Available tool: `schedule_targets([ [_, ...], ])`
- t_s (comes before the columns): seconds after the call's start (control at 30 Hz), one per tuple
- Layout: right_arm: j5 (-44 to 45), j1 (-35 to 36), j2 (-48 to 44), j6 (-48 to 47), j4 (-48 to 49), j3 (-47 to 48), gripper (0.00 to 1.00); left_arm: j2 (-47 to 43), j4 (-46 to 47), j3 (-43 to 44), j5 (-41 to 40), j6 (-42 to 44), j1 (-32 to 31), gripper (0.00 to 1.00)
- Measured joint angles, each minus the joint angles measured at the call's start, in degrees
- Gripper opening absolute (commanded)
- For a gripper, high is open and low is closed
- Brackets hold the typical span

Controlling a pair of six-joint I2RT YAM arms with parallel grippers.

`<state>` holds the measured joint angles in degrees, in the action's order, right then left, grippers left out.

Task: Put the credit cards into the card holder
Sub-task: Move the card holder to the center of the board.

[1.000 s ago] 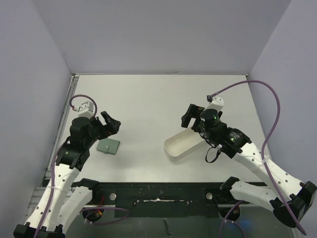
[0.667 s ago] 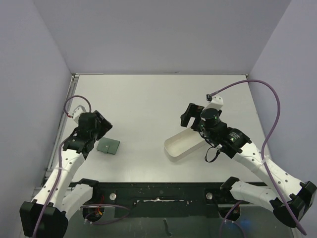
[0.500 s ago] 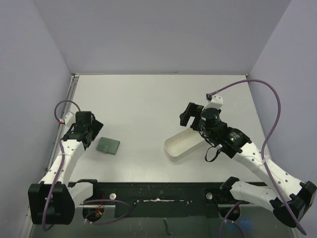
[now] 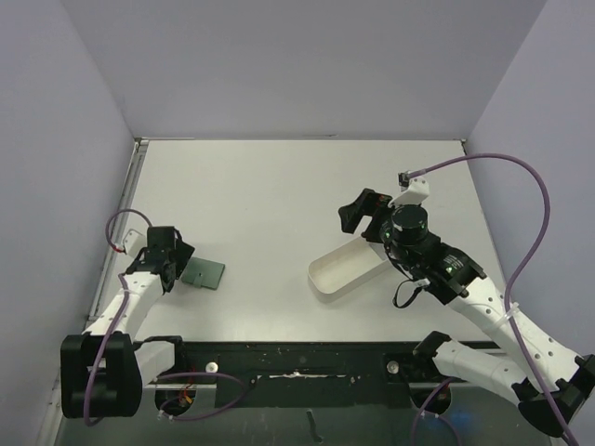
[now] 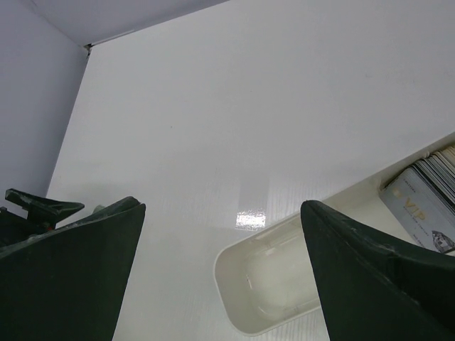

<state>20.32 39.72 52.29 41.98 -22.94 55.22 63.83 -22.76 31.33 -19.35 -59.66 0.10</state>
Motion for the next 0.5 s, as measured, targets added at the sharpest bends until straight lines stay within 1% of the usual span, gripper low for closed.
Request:
schedule_targets([
  [0.13, 0.00, 0.00, 0.52, -0.24, -0.42, 0.00, 0.98, -1.07, 2.93, -3.34, 0.07, -0.85, 0.00, 0.78],
  [0.23, 0.00, 0.00, 0.87, -0.66, -0.61, 0.00, 0.98, -0.55, 5.14, -4.20, 0.79, -0.94, 0.22, 0.77],
  [0.4, 0.00, -0.02, 0.92, -1.07, -0.68, 0.00, 0.98, 4.59, 10.01, -3.89, 2.73, -0.52, 0.76, 0.77],
  [0.5, 0.02, -0.07, 0.94, -1.05, -0.87, 0.04, 0.97, 7.78, 10.95, -1.66, 3.78, -0.02, 0.74, 0.78],
])
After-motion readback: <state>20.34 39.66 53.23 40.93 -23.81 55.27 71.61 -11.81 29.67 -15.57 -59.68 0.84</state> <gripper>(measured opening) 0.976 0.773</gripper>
